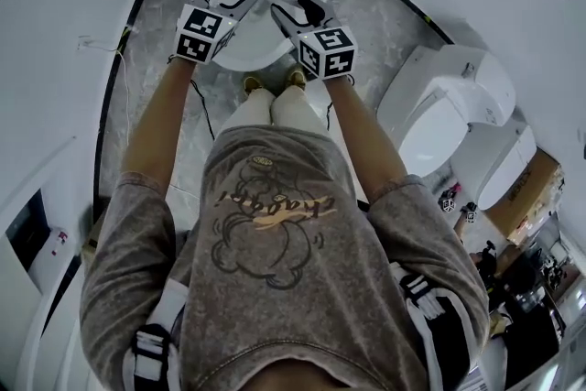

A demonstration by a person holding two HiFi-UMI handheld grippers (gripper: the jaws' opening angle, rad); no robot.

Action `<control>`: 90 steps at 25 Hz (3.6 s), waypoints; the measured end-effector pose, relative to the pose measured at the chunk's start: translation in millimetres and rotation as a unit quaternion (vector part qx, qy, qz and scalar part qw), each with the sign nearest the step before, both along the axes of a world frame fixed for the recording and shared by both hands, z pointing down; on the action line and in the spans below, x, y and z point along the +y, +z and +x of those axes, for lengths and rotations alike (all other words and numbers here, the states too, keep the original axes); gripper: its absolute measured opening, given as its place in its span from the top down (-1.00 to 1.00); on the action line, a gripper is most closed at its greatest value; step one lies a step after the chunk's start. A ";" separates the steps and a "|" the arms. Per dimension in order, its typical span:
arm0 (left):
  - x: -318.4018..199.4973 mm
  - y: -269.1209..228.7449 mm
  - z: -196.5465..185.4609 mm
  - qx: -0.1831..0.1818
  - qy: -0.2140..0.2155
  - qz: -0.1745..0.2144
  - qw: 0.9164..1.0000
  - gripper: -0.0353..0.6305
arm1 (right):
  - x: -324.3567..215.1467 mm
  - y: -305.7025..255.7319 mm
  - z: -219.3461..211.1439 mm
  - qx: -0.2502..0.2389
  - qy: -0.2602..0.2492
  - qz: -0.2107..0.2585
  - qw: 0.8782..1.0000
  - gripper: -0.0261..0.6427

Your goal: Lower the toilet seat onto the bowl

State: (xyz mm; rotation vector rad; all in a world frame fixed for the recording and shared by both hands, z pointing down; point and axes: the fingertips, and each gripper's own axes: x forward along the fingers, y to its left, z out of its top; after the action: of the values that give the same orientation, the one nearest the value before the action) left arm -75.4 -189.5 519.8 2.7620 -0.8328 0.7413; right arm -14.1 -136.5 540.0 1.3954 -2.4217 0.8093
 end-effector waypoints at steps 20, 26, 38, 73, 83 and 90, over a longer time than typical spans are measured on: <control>99.6 91.2 -88.7 -0.038 -0.054 -0.085 0.994 -0.02 | 84.2 93.1 -84.7 -0.014 -0.084 -0.105 0.991 0.26; 133.6 149.0 -117.8 -0.071 -0.082 -0.132 0.985 -0.02 | 115.0 144.7 -112.5 -0.007 -0.109 -0.160 0.981 0.27; 175.8 289.3 -151.6 -0.097 -0.150 -0.217 0.960 -0.02 | 152.0 271.6 -141.9 0.008 -0.130 -0.238 0.962 0.30; 109.5 -13.6 -96.2 0.060 -0.210 -0.119 0.969 -0.02 | 64.5 -10.0 -57.0 -0.001 -0.114 -0.044 0.993 0.37; 126.6 -169.6 -69.8 0.124 -0.175 0.010 0.977 0.00 | 78.0 -174.0 22.6 -0.017 -0.031 0.124 0.992 0.45; 137.9 -182.4 -72.7 0.156 -0.189 0.060 0.968 0.86 | 99.7 -196.2 59.1 -0.002 0.018 0.197 0.980 0.74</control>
State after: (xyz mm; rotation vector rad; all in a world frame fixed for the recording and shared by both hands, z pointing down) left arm -148.1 -51.5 337.4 2.5959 -1.3100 0.1860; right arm 45.0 -36.8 343.8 1.5697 -2.6685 0.3453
